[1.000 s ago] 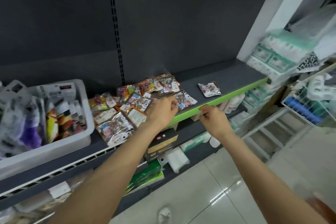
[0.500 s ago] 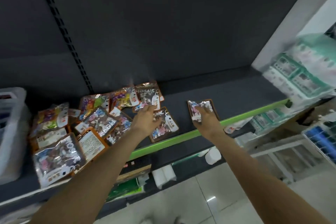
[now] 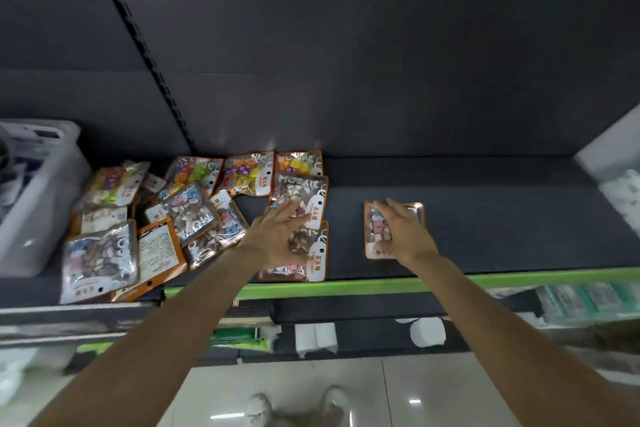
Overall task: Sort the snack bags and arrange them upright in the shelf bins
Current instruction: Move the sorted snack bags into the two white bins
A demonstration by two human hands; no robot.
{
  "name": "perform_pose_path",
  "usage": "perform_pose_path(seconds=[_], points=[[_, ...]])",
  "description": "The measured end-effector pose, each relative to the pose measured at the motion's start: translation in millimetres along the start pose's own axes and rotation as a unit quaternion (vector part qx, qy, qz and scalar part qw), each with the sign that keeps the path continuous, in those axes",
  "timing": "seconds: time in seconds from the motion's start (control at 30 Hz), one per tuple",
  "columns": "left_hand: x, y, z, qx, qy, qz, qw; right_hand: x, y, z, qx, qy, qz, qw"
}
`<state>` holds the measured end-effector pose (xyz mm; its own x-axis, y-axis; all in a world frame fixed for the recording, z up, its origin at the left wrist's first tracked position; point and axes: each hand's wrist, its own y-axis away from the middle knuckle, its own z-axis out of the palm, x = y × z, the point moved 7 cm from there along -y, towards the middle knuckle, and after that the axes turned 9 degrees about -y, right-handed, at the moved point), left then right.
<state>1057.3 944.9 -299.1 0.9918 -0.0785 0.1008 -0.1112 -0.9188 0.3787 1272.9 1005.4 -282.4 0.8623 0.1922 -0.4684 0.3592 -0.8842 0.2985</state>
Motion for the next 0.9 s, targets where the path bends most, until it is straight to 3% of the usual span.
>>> perform_pose_path(seconds=[0.13,0.27,0.4,0.5,0.63,0.9], points=[[-7,9,-1,0.037,0.033,-0.054,0.997,0,-14,-6,-0.033,0.064,0.002,0.997],[-14,15,-5,0.104,0.077,-0.164,0.978,-5,-21,-12,0.026,0.095,0.005,0.995],[-25,24,-7,0.133,0.074,-0.217,0.964,-29,-25,-27,0.046,0.027,-0.021,0.998],[-37,23,-5,0.122,0.134,-0.179,0.967,-42,-33,-35,0.035,-0.154,-0.031,0.987],[-45,21,1,0.052,0.126,-0.124,0.983,-58,-44,-30,0.088,-0.346,-0.004,0.934],[-43,28,-3,0.079,0.121,-0.075,0.987,-88,-59,29,0.030,-0.259,0.039,0.965]])
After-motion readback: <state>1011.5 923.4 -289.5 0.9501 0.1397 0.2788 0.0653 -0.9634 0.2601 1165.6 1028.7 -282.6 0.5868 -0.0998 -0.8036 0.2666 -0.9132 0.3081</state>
